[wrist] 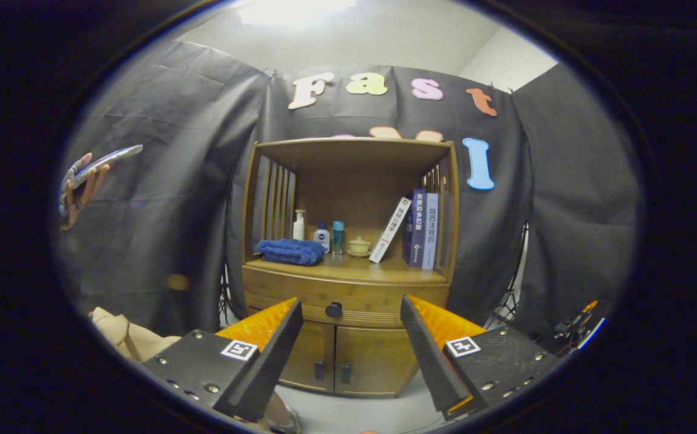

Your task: Pull open the drawer, take out the items inside it, and place them on the countertop above the cabinet.

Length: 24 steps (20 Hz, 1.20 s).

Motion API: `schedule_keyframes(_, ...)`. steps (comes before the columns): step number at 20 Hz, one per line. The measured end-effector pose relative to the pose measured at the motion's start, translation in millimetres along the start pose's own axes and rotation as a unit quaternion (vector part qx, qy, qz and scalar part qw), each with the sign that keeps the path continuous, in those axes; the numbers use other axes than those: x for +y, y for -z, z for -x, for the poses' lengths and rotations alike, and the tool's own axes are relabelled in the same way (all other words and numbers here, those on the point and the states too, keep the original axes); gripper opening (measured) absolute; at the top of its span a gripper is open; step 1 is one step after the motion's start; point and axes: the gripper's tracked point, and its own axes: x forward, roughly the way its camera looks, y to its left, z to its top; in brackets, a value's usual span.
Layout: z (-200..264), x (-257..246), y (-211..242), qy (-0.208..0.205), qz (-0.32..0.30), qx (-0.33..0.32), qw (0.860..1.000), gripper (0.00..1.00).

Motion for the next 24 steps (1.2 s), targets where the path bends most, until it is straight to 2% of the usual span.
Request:
schedule_keyframes(7,-29,5,2,0.004,0.010,-0.009,1.000,0.98)
schedule_keyframes(15,-119,50,26,-0.030,0.007,-0.020,0.999,0.98)
schedule_keyframes(20,-169,50,52,0.003,0.039,0.000,0.999,0.98)
schedule_keyframes(24,-200,58,81,0.000,0.036,0.026,0.999,0.98)
